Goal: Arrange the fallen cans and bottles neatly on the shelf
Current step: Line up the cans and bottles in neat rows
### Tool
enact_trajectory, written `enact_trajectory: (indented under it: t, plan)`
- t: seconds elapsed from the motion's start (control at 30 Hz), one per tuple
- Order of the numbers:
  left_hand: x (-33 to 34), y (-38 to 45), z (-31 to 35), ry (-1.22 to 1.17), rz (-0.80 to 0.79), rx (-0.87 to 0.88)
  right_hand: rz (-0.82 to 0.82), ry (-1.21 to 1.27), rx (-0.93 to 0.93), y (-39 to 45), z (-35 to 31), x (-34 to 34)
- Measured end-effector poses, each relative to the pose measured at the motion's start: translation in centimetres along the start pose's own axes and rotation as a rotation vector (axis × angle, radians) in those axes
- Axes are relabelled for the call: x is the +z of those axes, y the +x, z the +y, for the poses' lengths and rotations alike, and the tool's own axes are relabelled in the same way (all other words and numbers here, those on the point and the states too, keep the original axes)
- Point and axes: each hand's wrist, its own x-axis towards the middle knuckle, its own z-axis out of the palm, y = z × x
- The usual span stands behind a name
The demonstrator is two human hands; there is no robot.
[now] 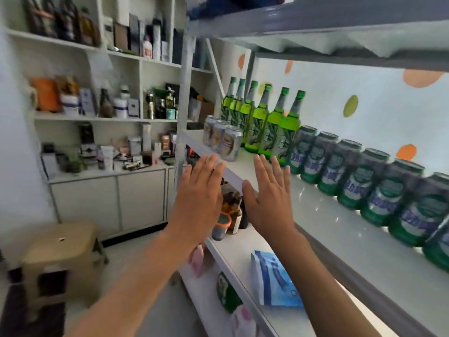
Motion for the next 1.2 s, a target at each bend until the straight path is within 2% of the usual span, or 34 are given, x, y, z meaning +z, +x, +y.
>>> enact_trajectory:
  t: [0.23,0.43,0.6,0.73,0.87,1.2]
  plan:
    - [1.9,4.6,-5.9,0.043,0.018,0.039,0.042,0.204,0.017,8.8,-1.7,5.9]
    - [6.3,10.7,-12.1,0.105,-0.042,0.046,0.079,0.365,0.139,18.5,-0.9,10.8]
    - [10.4,17.4,-15.8,0.093,-0.068,0.016,-0.01,0.346,0.229,25.7,0.3,13.6]
    - [13.1,21.4,-19.0,-0.077,-0.043,-0.078,-0.117,0.282,0.218,29.1,1.3,14.6]
    - [15.3,24.3,-21.6,-0.255,-0.08,-0.138,-0.178,0.321,0.303,30.9,1.8,15.2]
    - [21.8,30.2,-25.8,-0.692,-0.31,-0.026,-0.309,0.079,0.394,33.0,1.5,16.4]
